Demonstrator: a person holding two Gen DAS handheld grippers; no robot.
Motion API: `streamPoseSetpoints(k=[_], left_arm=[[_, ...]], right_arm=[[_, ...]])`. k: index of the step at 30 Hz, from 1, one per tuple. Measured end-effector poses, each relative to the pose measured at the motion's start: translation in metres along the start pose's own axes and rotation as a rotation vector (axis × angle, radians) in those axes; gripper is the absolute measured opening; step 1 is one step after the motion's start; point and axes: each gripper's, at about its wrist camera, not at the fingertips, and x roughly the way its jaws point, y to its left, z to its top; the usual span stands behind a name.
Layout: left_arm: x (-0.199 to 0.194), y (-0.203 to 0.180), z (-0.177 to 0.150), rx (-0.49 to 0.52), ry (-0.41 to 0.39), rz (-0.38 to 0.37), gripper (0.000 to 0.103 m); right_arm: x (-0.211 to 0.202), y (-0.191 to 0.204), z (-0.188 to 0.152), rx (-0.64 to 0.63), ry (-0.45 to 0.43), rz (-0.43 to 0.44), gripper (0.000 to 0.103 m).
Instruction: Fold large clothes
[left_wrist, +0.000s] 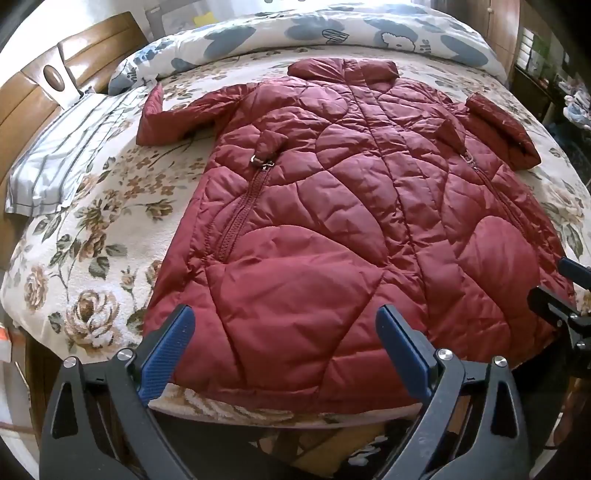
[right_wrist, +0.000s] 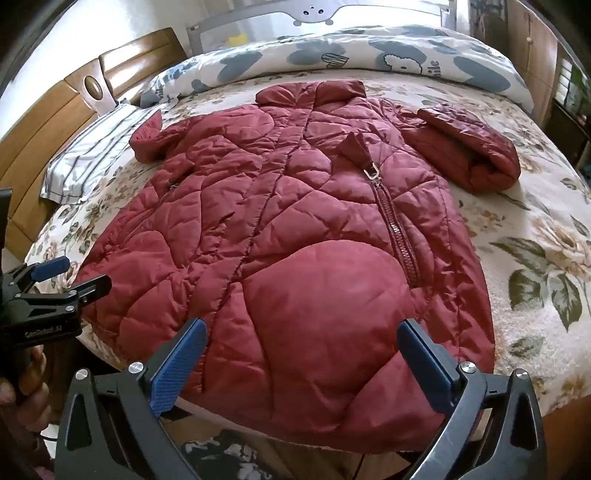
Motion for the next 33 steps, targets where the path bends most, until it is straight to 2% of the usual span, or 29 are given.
streamPoseSetpoints(k=[33], left_arm=[[-0.0017, -0.0007, -0.0015, -0.001, 0.002, -0.002, 0.099]], right_arm=[[0.0006, 0.0008, 0.0071, -0.001, -0.017, 0.014, 0.103]])
